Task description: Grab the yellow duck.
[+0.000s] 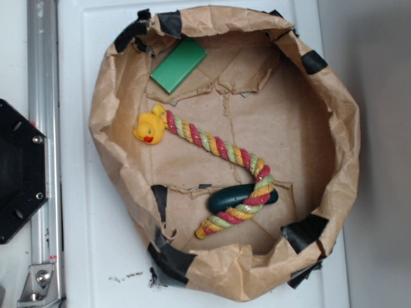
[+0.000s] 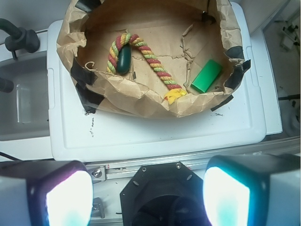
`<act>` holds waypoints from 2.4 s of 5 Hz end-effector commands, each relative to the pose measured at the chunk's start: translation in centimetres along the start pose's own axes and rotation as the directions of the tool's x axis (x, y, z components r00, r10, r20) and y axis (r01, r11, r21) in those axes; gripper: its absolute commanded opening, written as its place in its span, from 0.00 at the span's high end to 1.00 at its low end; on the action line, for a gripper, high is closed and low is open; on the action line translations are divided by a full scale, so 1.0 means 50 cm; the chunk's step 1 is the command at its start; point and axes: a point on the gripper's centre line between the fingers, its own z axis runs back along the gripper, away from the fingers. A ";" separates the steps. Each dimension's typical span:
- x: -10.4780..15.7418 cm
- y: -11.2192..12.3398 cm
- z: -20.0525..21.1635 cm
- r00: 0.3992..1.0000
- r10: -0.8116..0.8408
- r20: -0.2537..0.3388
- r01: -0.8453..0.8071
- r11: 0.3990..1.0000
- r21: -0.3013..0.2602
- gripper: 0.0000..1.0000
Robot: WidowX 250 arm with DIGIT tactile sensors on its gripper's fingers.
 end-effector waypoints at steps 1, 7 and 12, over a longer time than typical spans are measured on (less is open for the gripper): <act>0.000 0.000 0.000 1.000 0.000 0.000 0.000 1.000 0.000 0.00; 0.166 0.125 -0.339 0.942 -0.223 -0.249 0.239 0.970 0.035 0.00; 0.137 0.175 -0.321 0.955 -0.135 -0.266 0.156 0.986 0.061 0.00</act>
